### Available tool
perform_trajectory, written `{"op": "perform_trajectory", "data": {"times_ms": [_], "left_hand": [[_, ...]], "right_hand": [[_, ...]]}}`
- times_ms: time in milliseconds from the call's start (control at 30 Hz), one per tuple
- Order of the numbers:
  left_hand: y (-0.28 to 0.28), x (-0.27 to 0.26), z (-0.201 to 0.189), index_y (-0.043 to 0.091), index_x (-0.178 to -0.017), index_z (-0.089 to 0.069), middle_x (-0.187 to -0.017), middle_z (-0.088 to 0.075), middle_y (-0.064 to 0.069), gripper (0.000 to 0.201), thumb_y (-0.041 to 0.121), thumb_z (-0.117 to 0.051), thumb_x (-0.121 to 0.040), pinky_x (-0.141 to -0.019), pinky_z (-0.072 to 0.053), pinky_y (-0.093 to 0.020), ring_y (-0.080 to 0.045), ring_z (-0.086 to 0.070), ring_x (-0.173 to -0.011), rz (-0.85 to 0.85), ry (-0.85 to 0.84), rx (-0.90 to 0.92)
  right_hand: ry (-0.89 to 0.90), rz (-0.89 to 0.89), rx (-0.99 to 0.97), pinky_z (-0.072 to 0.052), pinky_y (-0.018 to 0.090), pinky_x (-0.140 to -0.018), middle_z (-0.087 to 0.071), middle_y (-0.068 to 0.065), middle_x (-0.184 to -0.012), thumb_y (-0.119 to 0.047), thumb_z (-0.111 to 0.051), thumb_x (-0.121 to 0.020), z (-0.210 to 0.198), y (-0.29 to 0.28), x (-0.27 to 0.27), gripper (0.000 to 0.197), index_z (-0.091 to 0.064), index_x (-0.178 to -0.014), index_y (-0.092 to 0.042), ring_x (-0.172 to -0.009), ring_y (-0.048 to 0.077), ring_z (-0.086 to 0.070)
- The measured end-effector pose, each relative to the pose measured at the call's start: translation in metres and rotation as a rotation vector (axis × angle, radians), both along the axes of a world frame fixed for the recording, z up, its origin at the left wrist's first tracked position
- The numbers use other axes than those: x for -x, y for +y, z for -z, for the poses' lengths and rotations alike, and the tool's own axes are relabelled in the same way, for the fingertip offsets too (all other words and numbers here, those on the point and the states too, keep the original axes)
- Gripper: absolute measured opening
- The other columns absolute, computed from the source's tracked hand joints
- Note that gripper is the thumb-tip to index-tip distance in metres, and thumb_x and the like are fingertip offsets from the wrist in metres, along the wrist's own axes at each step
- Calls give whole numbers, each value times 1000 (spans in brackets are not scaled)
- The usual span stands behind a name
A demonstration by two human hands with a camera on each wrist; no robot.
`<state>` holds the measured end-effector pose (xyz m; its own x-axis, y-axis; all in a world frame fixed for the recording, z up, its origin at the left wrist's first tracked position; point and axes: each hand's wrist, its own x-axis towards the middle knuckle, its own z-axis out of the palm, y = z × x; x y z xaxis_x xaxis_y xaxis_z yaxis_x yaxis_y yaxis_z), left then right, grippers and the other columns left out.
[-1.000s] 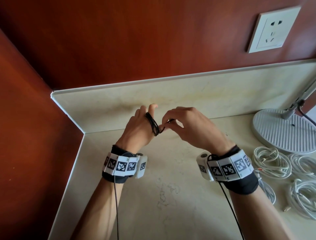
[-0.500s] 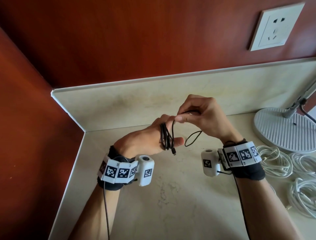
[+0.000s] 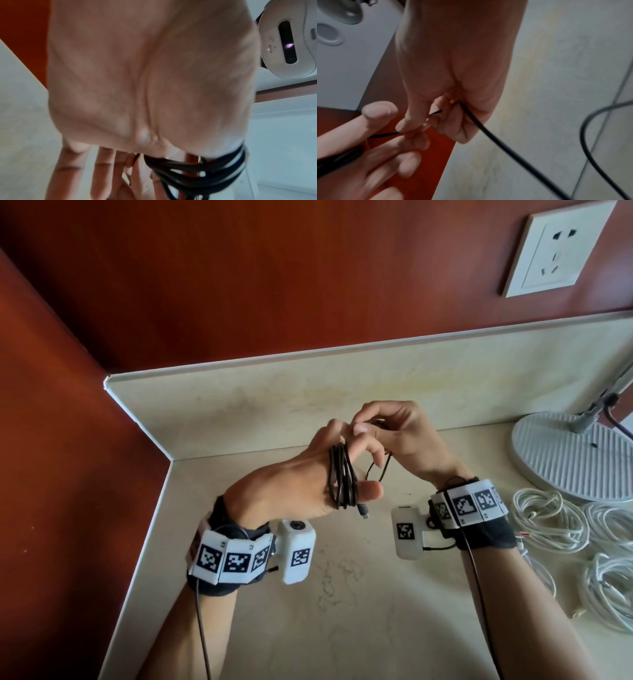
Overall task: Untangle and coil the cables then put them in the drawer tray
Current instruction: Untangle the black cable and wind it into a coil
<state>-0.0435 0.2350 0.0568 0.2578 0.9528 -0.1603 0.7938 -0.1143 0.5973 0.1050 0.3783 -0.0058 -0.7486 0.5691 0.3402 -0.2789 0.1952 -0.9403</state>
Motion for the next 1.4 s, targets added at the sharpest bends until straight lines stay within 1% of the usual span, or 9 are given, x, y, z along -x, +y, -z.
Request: {"op": "perform_trajectory", "data": {"times_ms": [133, 267, 300, 500, 633, 767, 967, 1200, 1400], "left_hand": [[2, 1, 6, 36, -131, -46, -154, -13, 13, 62, 79, -42, -87, -113, -36, -52, -15, -21, -144, -23, 12, -203], [11, 2, 8, 32, -131, -48, -165, -8, 4, 67, 80, -32, -87, -112, -40, -55, -22, -27, -150, -19, -120, -397], [14, 3, 8, 33, -130, -48, -163, -13, 4, 68, 82, -29, -86, -111, -42, -51, -22, -32, -148, -40, -164, -428], [23, 36, 16, 16, -128, -48, -131, -35, -3, 74, 76, -23, -92, -90, -39, -10, 3, -48, -106, -179, -178, -603], [27, 55, 23, 20, -126, -43, -119, -33, 1, 69, 78, -27, -92, -78, -52, -23, 2, -54, -86, -398, -107, -524], [30, 66, 29, 21, -122, -40, -113, -35, -1, 64, 74, -29, -90, -68, -58, -46, -15, -63, -75, -560, 20, -512], [35, 62, 43, 21, -119, -38, -107, -37, -5, 44, 60, -41, -99, -48, -36, -32, -23, -53, -52, -614, 152, -329], [32, 44, 42, 36, -108, -40, -111, -41, -2, 13, 42, -49, -102, -64, -41, -33, -21, -56, -74, -339, 164, -25], [22, 20, 22, 38, -112, -50, -113, -53, -1, 11, 46, -47, -105, -80, -46, -32, -20, -57, -97, -78, -34, 127]], "right_hand": [[-37, 93, 104, -22, 30, -44, -58, -7, -65, -8, -66, -99, 6, -4, 9, 16, -66, -84, -13, -48, 9, -36], [-124, 114, -33, -48, 35, -53, -64, 16, -65, -28, -69, -98, 6, -19, 19, 47, -62, -89, 17, -55, 23, -59], [-143, 92, -71, -50, 45, -56, -64, 25, -68, -31, -66, -97, 5, -23, 21, 49, -63, -86, 16, -58, 37, -59], [-279, 24, -282, -27, 23, -55, -32, -12, -60, -14, -51, -109, -3, -33, 24, 48, -63, -70, -38, -55, 8, -26], [-360, -31, -304, -28, 24, -54, -34, -11, -60, -21, -49, -111, -6, -39, 26, 28, -77, -113, -20, -53, 12, -26], [-444, 27, -319, -33, 23, -57, -41, -15, -60, -21, -52, -109, -7, -41, 24, 26, -78, -108, -19, -55, 9, -34], [-523, 257, -700, -30, 29, -52, -50, -8, -54, -30, -64, -102, -18, -46, 20, 20, -77, -90, -20, -50, 15, -44], [-473, 450, -1062, -25, 28, -52, -43, -10, -65, -52, -79, -86, -32, -36, 9, 27, -74, -75, -27, -57, 16, -43], [-227, 287, -643, -36, 23, -63, -56, -3, -76, -47, -90, -70, -30, -17, -3, 42, -68, -78, -12, -68, 13, -46]]}}
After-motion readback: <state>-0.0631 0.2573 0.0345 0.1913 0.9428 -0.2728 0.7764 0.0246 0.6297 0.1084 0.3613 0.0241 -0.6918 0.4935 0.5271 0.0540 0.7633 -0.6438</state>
